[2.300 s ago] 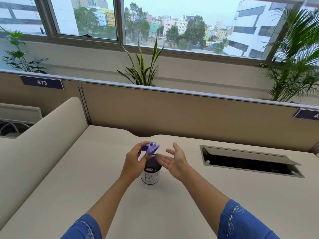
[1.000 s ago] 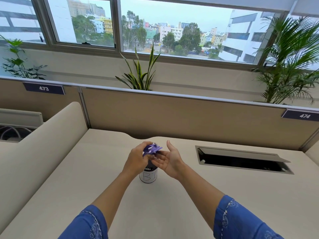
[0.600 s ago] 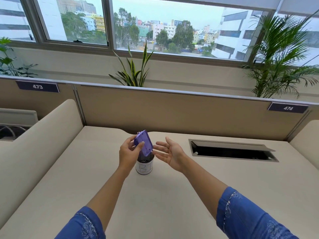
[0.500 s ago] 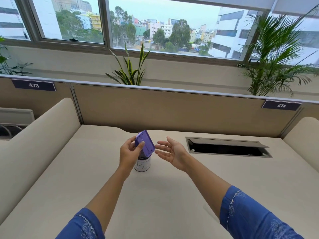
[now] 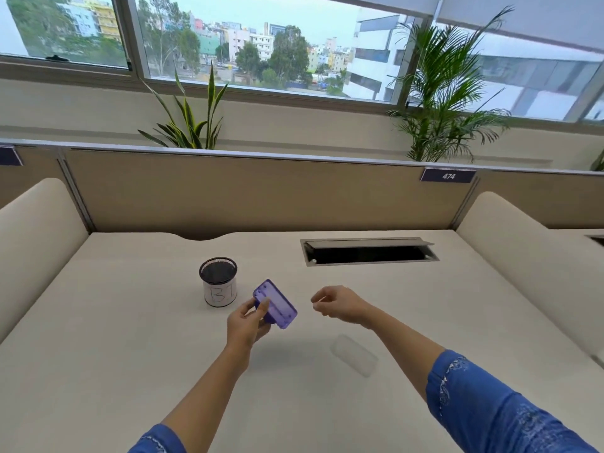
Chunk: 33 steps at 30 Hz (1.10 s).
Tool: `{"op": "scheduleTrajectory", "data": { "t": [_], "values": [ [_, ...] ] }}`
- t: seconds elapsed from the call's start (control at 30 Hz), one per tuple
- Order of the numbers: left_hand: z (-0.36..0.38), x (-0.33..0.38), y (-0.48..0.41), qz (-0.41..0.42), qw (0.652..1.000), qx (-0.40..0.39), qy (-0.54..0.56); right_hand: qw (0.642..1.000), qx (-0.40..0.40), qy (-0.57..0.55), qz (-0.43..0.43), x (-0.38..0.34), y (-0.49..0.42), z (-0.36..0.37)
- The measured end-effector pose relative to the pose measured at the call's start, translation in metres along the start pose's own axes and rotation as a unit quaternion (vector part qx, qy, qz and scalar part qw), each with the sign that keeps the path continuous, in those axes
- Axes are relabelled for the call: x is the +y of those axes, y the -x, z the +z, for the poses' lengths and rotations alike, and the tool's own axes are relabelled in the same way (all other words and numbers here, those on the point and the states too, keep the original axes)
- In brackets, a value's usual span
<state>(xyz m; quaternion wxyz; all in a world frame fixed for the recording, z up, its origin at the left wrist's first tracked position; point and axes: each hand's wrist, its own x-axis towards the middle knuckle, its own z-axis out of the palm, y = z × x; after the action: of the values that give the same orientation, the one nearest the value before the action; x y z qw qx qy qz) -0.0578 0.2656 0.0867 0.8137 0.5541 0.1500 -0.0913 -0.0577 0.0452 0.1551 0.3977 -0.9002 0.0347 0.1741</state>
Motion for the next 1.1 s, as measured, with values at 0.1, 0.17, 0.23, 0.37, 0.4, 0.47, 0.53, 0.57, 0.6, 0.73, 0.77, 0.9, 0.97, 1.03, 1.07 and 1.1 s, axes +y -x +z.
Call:
{"op": "scheduleTrajectory", "data": {
  "t": [0.1,0.17,0.23,0.37,0.4,0.47,0.53,0.57,0.6,0.73,0.77,0.9,0.97,1.03,1.07,1.1],
  "values": [
    [0.011,-0.024,0.017,-0.040,0.999,-0.013,0.003,0.987,-0.035,0.156,0.013,0.046,0.010,0.005],
    [0.017,-0.034,0.024,-0.054,0.998,-0.017,0.001,0.975,-0.036,0.219,0.023,0.070,0.014,0.009],
    [0.025,-0.039,0.030,-0.062,0.998,-0.020,0.000,0.966,-0.021,0.255,0.027,0.087,0.018,0.014],
    [0.038,-0.042,0.037,-0.068,0.998,-0.018,-0.005,0.959,-0.031,0.280,0.029,0.109,0.023,0.021],
    [0.041,-0.041,0.039,-0.067,0.998,-0.021,-0.007,0.958,-0.032,0.284,0.025,0.113,0.024,0.023],
    [0.048,-0.040,0.043,-0.065,0.998,-0.025,-0.005,0.958,-0.025,0.285,0.013,0.121,0.027,0.025],
    [0.055,-0.037,0.048,-0.061,0.998,-0.026,0.000,0.961,-0.013,0.277,0.000,0.126,0.028,0.027],
    [0.058,-0.036,0.051,-0.060,0.998,-0.027,0.003,0.961,-0.009,0.276,-0.006,0.127,0.029,0.027],
    [0.062,-0.035,0.053,-0.058,0.998,-0.027,0.004,0.960,-0.007,0.279,-0.013,0.127,0.030,0.026],
    [0.072,-0.029,0.058,-0.048,0.999,-0.025,0.002,0.953,-0.018,0.302,-0.025,0.128,0.030,0.026],
    [0.075,-0.028,0.060,-0.047,0.999,-0.022,0.001,0.955,-0.018,0.296,-0.026,0.128,0.030,0.024],
    [0.082,-0.024,0.065,-0.038,0.999,-0.016,0.004,0.982,0.054,0.175,-0.039,0.120,0.028,0.008],
    [0.086,-0.021,0.067,-0.031,0.999,-0.018,-0.001,0.989,0.114,0.078,-0.046,0.111,0.026,-0.006],
    [0.088,-0.019,0.070,-0.023,1.000,-0.017,-0.006,0.987,0.152,-0.040,-0.035,0.097,0.027,-0.022],
    [0.090,-0.018,0.071,-0.020,1.000,-0.017,-0.007,0.982,0.162,-0.096,-0.034,0.089,0.028,-0.030],
    [0.092,-0.017,0.073,-0.017,1.000,-0.017,-0.007,0.974,0.170,-0.144,-0.042,0.081,0.030,-0.037]
  ]
}}
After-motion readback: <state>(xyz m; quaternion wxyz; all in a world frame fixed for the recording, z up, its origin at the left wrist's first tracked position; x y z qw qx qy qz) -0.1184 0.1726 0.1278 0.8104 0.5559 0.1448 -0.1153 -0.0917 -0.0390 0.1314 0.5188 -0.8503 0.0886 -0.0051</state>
